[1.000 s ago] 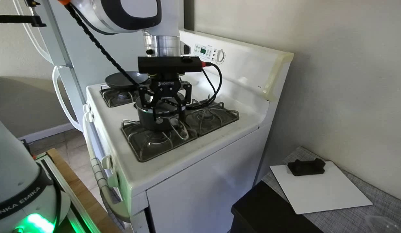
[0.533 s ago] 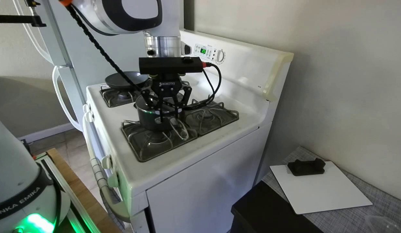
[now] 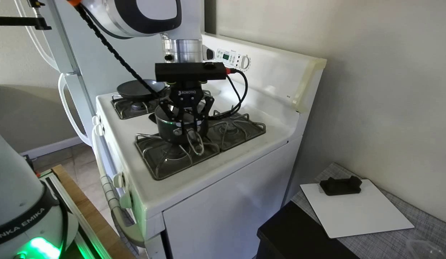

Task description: Put the lid on the right pot, the push the pot backwards

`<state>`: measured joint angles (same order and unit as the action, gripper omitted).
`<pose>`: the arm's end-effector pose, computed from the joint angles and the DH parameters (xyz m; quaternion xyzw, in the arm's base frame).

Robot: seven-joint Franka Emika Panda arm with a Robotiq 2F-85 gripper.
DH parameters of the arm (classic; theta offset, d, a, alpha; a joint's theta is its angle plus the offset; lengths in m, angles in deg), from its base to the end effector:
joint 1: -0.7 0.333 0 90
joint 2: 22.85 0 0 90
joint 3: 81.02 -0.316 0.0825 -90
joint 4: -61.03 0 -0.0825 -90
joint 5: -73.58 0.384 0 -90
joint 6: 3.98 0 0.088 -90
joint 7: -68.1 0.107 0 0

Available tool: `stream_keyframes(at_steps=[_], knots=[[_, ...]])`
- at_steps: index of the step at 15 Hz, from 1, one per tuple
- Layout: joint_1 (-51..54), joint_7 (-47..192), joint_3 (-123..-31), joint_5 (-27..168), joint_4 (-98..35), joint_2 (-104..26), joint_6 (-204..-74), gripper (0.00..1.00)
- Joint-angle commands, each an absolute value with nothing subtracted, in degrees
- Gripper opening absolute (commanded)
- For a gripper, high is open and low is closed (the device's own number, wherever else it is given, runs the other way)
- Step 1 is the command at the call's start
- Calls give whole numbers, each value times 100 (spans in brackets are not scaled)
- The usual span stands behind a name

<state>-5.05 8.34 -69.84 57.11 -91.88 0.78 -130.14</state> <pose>0.3634 -0.1169 0.3623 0.8882 0.4526 -0.0670 0.0422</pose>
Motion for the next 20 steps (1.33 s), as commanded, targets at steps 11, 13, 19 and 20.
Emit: stream_keyframes(at_steps=[11, 13, 19, 20], knots=[[-415, 1342, -7040, 5876, -8604, -586, -13304, 6], [-412, 1414, -7064, 5873, -8482, -746, -13371, 6], [-428, 1540, -7107, 5899, -8075, -1115, -13384, 6], [-430, 1529, -7106, 5917, -7993, -1172, -13382, 6]])
